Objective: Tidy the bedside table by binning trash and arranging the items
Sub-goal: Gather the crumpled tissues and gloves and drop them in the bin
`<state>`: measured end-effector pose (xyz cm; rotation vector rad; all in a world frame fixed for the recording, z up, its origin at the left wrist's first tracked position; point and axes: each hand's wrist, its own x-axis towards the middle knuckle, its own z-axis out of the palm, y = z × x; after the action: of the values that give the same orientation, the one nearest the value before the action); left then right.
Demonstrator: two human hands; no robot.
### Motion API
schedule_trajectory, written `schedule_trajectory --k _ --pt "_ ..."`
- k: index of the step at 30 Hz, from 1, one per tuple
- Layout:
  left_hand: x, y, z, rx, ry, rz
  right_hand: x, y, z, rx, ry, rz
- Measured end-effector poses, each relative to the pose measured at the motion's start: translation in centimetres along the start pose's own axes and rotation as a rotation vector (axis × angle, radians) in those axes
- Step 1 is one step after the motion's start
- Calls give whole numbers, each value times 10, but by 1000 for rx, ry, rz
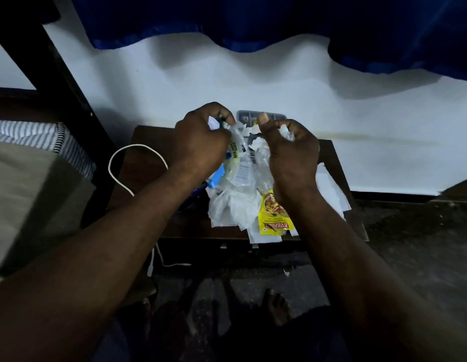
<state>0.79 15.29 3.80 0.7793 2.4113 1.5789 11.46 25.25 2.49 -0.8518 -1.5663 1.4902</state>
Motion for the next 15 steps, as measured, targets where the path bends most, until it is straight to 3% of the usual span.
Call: schedule_trajectory --k 5,8,11,15 --pt "-12 15 16 -87 -70 32 -7 -4 -2 31 46 69" --pt "-24 23 29 -188 -139 -36 -11 -6 -2 237 46 163" --pt "-35 26 41 -132 -180 -33 -16 -10 -6 477 118 324" --pt "-41 28 47 -180 -225 29 -8 -6 -18 317 191 318"
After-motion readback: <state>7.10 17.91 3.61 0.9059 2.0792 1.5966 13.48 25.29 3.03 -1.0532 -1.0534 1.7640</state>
